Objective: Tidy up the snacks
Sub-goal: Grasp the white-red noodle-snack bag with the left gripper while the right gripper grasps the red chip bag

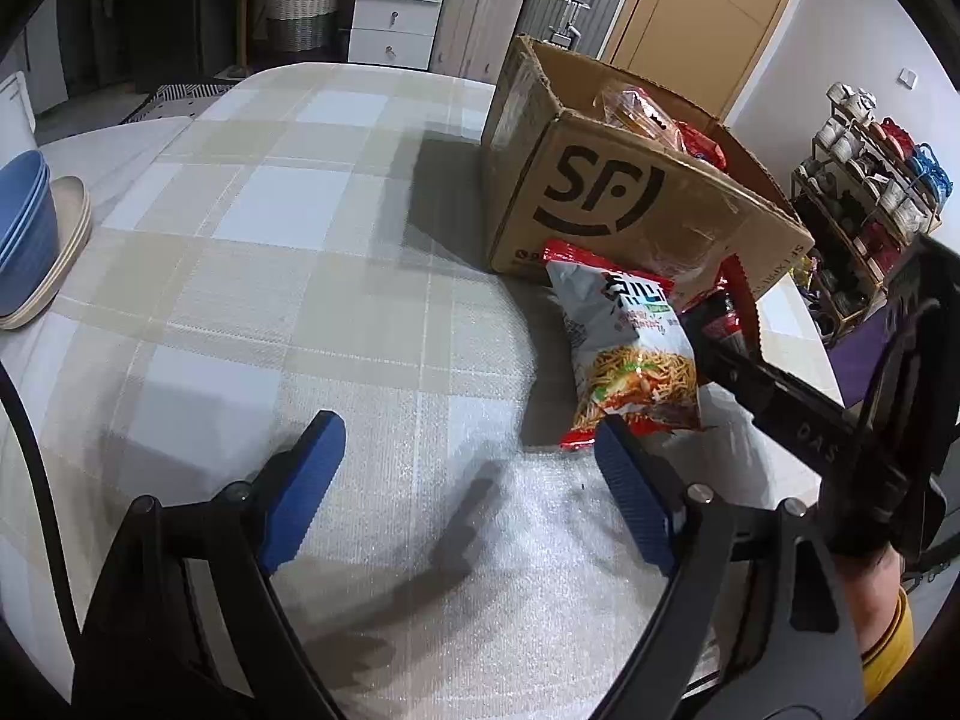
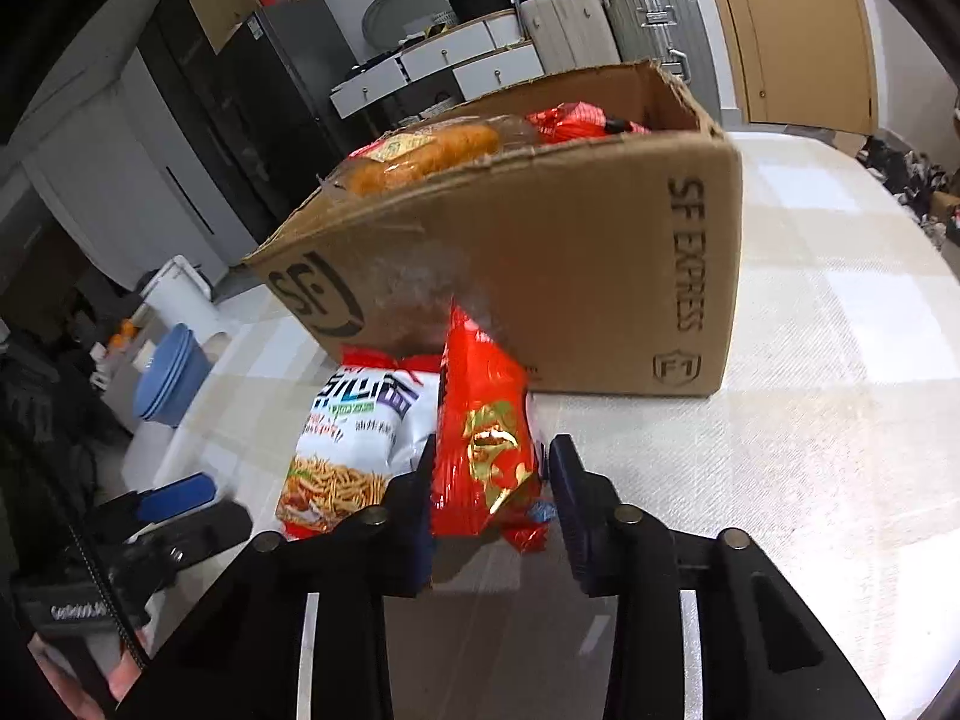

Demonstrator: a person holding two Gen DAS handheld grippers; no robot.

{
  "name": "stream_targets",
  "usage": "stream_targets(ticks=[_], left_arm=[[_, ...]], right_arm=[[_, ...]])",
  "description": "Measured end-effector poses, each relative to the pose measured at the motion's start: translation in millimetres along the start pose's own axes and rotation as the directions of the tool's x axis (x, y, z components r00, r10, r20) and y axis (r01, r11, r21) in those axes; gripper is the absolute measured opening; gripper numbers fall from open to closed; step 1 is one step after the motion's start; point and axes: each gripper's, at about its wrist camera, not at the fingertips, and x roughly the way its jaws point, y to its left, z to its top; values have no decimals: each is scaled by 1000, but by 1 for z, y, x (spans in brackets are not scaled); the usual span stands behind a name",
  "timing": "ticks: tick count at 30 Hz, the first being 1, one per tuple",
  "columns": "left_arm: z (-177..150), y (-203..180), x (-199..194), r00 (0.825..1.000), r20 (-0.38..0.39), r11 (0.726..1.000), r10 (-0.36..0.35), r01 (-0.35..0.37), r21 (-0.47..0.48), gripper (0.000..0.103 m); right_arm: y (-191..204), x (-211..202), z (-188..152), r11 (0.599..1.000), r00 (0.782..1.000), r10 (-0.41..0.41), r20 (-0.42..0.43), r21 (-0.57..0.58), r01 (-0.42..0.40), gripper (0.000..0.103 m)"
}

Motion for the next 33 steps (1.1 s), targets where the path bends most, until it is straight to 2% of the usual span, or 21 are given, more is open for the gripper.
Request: stream_targets(ticks=[5, 9, 15, 20, 23, 27, 28, 29, 30, 31, 33], left_arm=[[6, -10, 5, 1000, -7, 1000, -13, 13, 28, 84], [16, -24, 8, 999, -12, 997, -53, 53, 51, 84], [33, -59, 17, 1000, -12, 989, -10, 12, 148, 84], [43, -78, 36, 998, -52, 988, -26, 34, 148, 84], [47, -87, 53, 995, -90, 986, 38, -23, 163, 84], [50, -89, 64, 995, -99, 990, 32, -17, 143, 83], [52, -89, 63, 996, -92, 990, 20, -7, 137, 81], [52, -88, 63, 996, -87, 990, 15, -3, 138, 74], [52, -87, 63, 996, -87, 990, 10, 3, 143, 56], [51, -88, 63, 996, -91, 988, 2, 12, 153, 50], [50, -89, 63, 996, -89, 983, 8, 8, 183, 47]], right_arm=[[-10, -12, -3, 998, 997, 54, 47, 28, -56, 25], [-17, -24, -9, 996, 993, 78, 89, 38, -82, 25], [-30, -49, -30, 991, 984, 95, 148, 82, -108, 25], [-39, -59, -34, 984, 978, 113, 175, 115, -134, 25], [-38, -59, -33, 983, 977, 124, 175, 112, -145, 25], [-45, -61, -33, 977, 973, 140, 182, 132, -165, 25], [-47, -62, -34, 976, 973, 142, 183, 135, -168, 25], [-47, -62, -34, 976, 972, 146, 183, 136, -172, 25], [-47, -62, -34, 976, 972, 146, 182, 135, -172, 25], [-46, -62, -34, 976, 972, 146, 182, 133, -171, 25], [-46, -63, -34, 977, 972, 142, 186, 130, -167, 25]])
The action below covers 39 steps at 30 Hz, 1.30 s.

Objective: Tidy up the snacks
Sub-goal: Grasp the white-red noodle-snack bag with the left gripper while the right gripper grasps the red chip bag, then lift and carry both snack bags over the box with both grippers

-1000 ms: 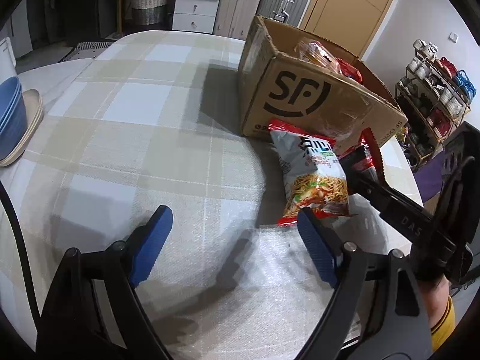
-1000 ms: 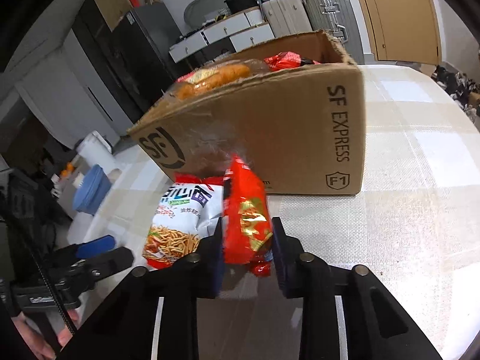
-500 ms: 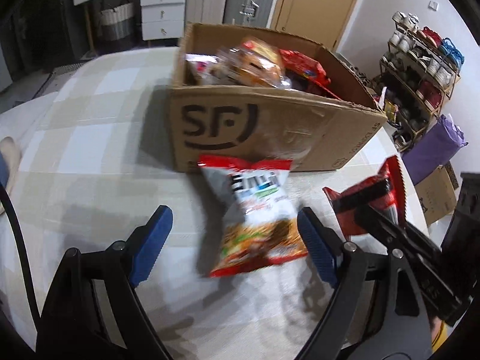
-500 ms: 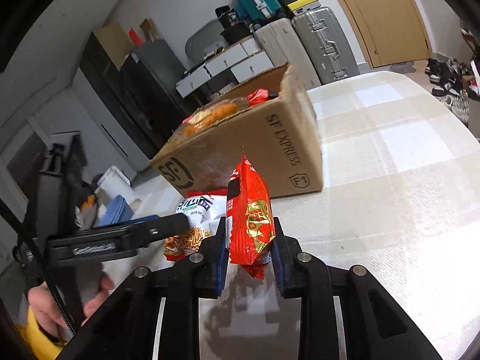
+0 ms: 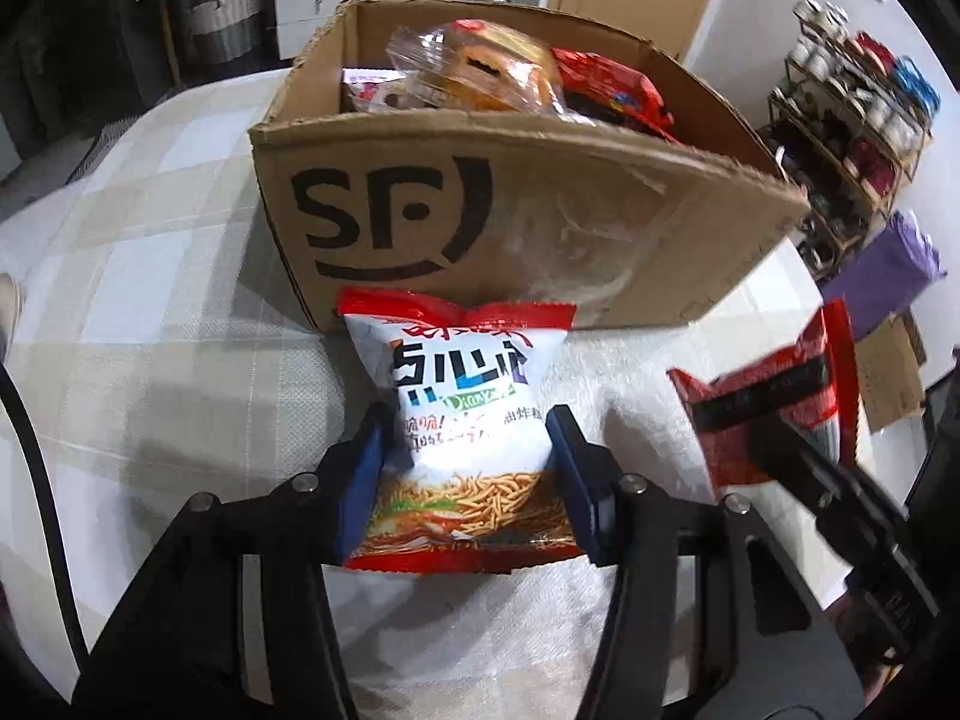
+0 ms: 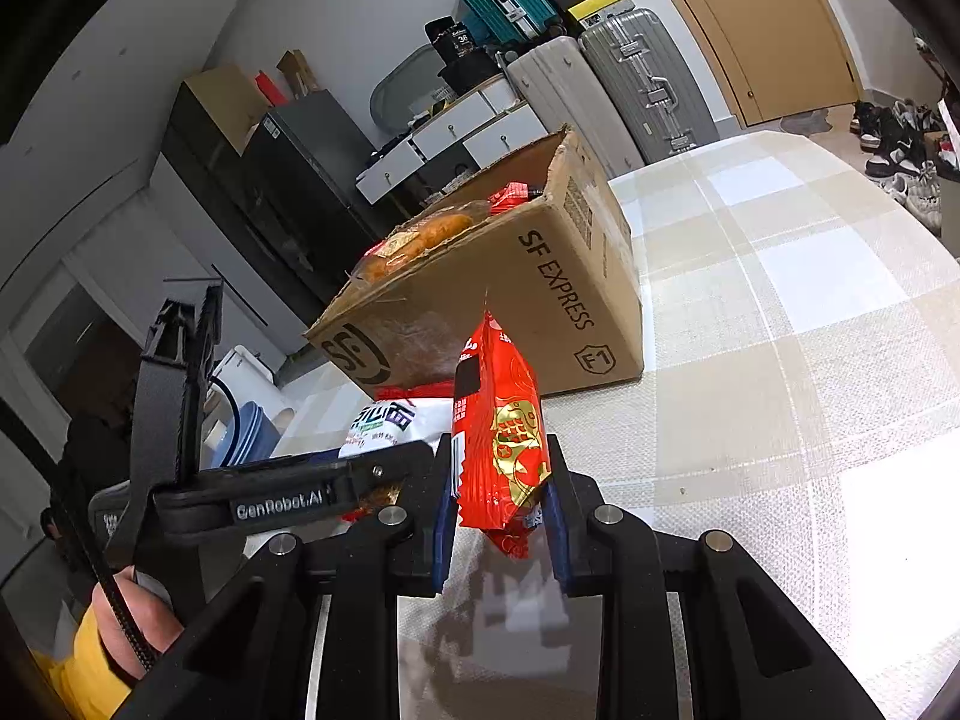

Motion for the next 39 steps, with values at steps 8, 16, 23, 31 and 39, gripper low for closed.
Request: stream_targets(ticks=[8, 16, 23, 31, 39], left_arm=[[-24, 23, -15, 1000, 29, 999, 0, 1, -54, 44], [-55, 38, -48, 998, 47, 997, -32, 35, -71, 44], [-85, 32, -101, 990, 106, 994, -91, 97, -52, 44], [-115, 21, -170, 969, 196, 988, -148, 155, -22, 44], [-142, 15, -223, 949, 267, 985, -170, 172, 16, 44]], right_arm=[[3, 1, 0, 1000, 1000, 13, 3, -6, -13, 25], [14, -3, -5, 999, 1000, 14, -15, -31, -14, 25], [41, -49, -8, 998, 998, 53, 18, -26, -52, 25], [94, -111, -9, 990, 993, 58, 103, -130, -45, 25], [128, -138, -34, 979, 994, 34, 101, -206, -13, 25]])
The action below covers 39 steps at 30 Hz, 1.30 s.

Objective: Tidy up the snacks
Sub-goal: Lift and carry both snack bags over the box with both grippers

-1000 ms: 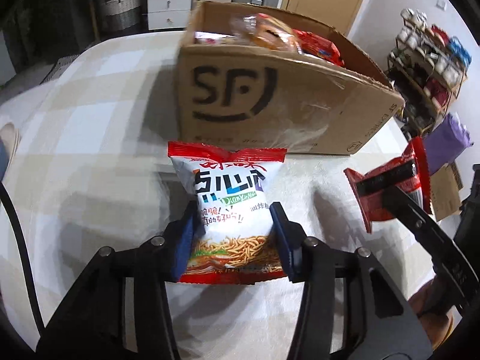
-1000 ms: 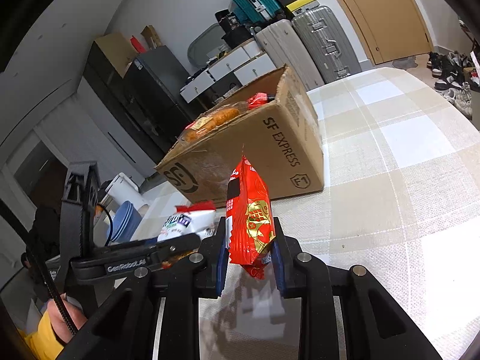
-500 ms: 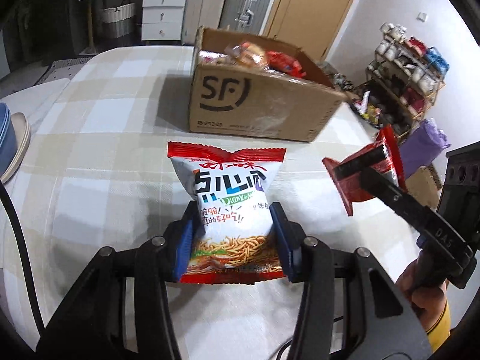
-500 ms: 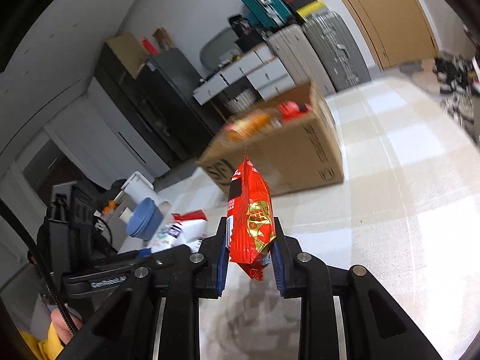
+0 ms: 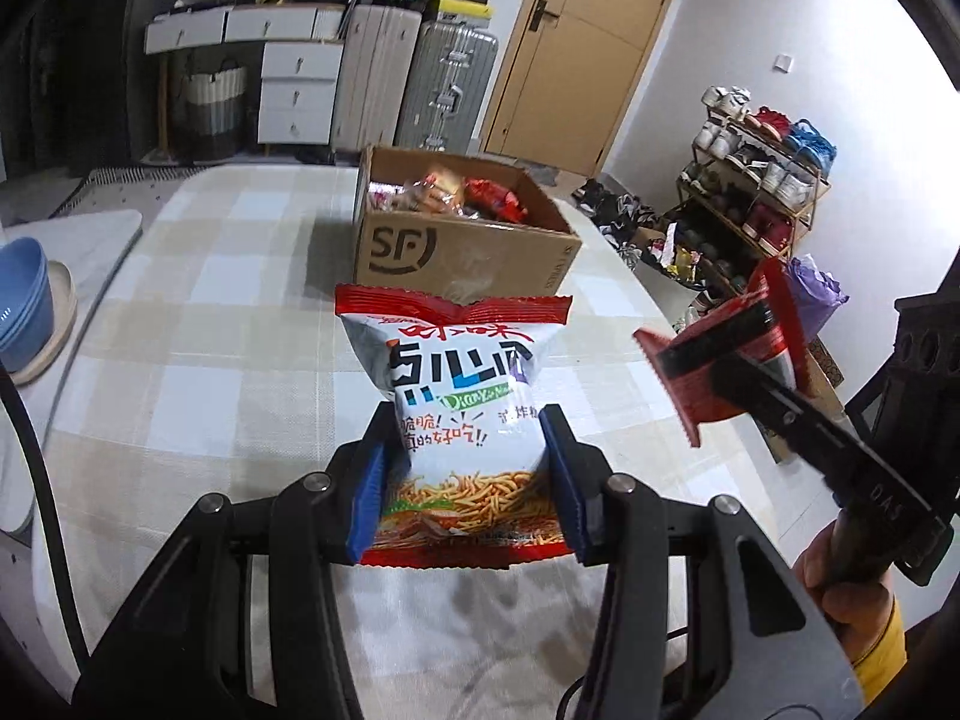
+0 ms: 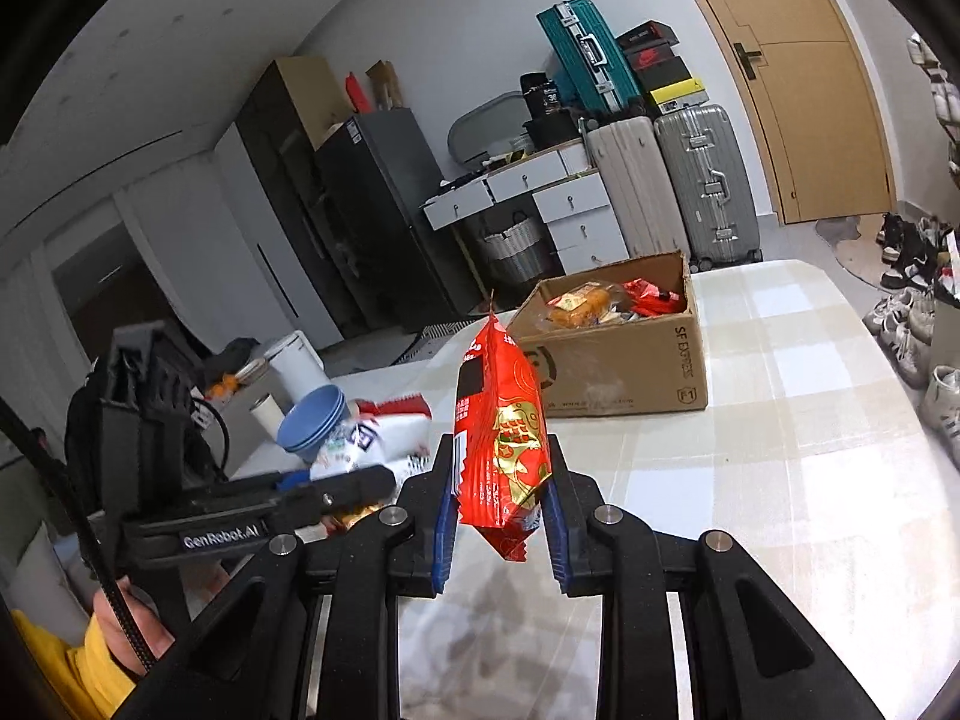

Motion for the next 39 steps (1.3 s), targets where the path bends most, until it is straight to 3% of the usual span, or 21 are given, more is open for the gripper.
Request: stream_targets(ticks=[13, 28, 34, 39], left_arm=[[-22, -4, -25, 1000, 1, 1000, -9, 9, 11, 44], [-23, 4, 6, 999, -43, 1000, 1, 0, 3, 44], [-10, 4, 17, 999, -46, 1000, 5, -5, 16, 44], [21, 11, 28, 999, -33, 1000, -10, 10, 6, 44]], right_arm=[[7, 4, -23, 1000, 999, 18, -45, -2, -18, 25], [-8, 25, -32, 996, 995, 61, -79, 67, -56, 25], [-17, 23, -20, 992, 995, 88, -54, 97, -82, 25], [-25, 26, 10, 991, 995, 96, -18, 91, -94, 25]])
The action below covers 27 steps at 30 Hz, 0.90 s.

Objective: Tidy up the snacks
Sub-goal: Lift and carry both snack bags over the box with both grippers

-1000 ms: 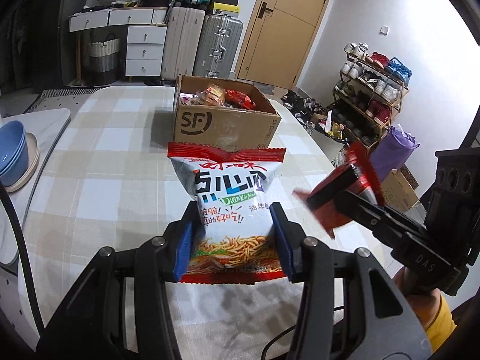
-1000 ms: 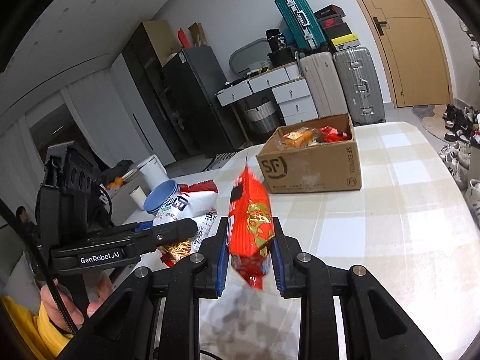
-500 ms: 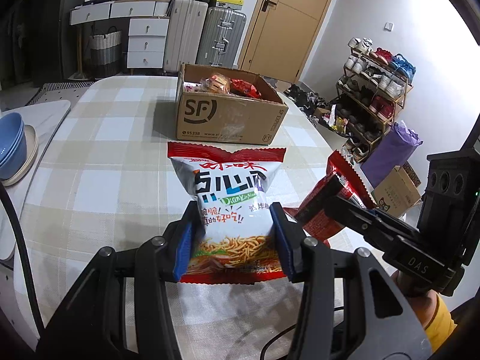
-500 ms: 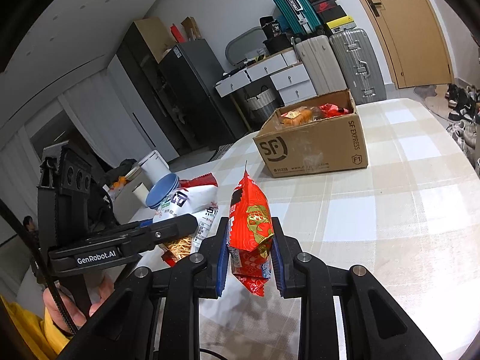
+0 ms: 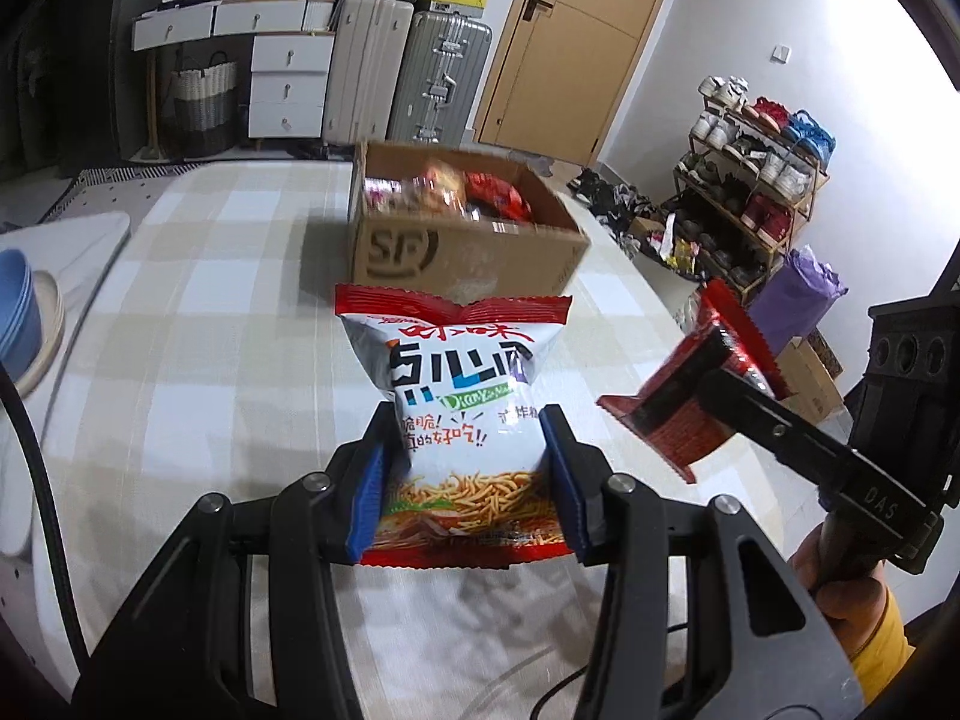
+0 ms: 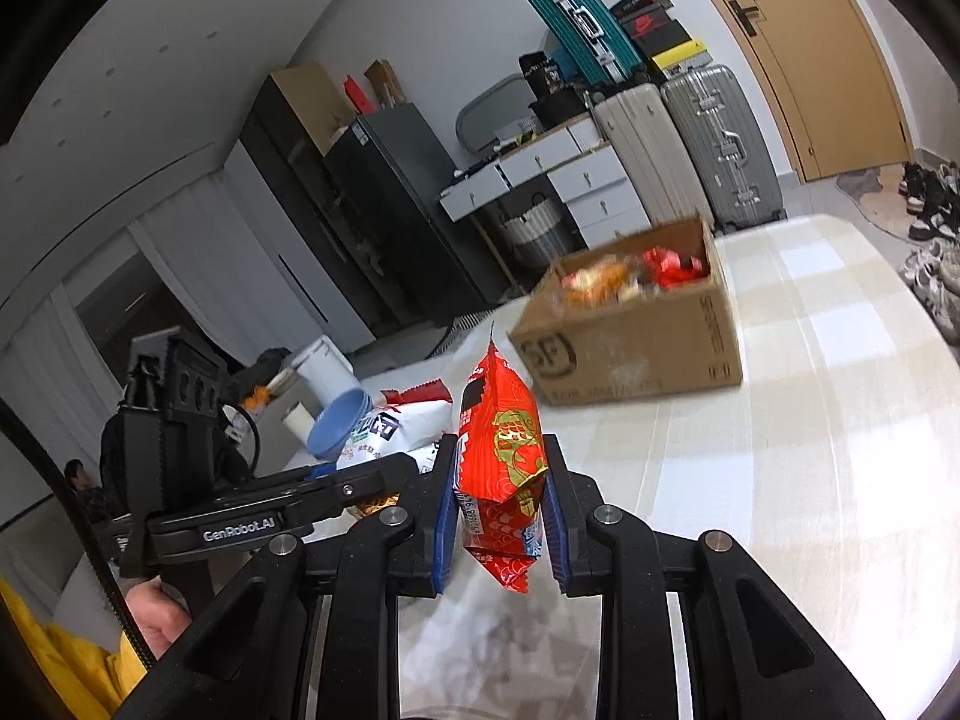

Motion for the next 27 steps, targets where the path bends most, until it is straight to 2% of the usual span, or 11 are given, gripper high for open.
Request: stream_targets(ticks=[4, 10, 15, 21, 24, 27], left_arm=[[37, 6, 13, 1000, 5, 999, -30, 30, -13, 44], [97, 13, 42, 1000, 18, 1000, 1, -2, 5, 44], [153, 16, 77, 999, 21, 998, 41, -42, 40, 44], [209, 27, 149, 996, -84, 1000, -12, 12, 3, 44], [229, 36, 189, 985, -150, 996, -85, 80, -40, 44], [238, 44, 216, 976, -186, 992, -116, 105, -69, 44]], right_arm=[[-2, 6, 32, 1000, 1000, 3, 27, -23, -2, 25], [-13, 28, 87, 998, 999, -12, 49, -59, 15, 25], [-28, 59, 125, 997, 999, -37, 28, -70, 38, 25], [-51, 100, 153, 996, 998, -64, -4, -55, 63, 25], [-66, 119, 160, 996, 996, -84, -28, -43, 83, 25], [-81, 137, 163, 995, 993, -102, -56, -20, 101, 25]])
